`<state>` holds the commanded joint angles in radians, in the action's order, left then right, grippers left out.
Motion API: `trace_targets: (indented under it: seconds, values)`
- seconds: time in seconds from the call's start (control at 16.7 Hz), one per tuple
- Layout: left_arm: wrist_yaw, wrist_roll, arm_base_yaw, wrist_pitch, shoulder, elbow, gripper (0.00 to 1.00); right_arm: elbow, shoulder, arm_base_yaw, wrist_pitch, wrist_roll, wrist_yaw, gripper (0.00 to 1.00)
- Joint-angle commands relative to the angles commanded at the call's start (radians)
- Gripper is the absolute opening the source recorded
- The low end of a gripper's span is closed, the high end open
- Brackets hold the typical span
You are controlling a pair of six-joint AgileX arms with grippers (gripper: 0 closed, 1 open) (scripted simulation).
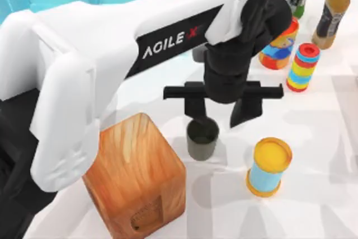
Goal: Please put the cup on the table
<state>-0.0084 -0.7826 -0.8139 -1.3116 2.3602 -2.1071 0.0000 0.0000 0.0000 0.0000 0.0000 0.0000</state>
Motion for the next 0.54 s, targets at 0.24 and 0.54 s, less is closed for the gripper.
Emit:
trace_targets:
  seconds: [0.24,0.54]
  values:
    - [0.0,0.0,0.0,0.0,0.0,0.0,1.0,0.0,0.0,0.0,0.0,0.0,0.0,1.0]
    - [0.0,0.0,0.0,0.0,0.0,0.0,1.0,0.0,0.0,0.0,0.0,0.0,0.0,1.0]
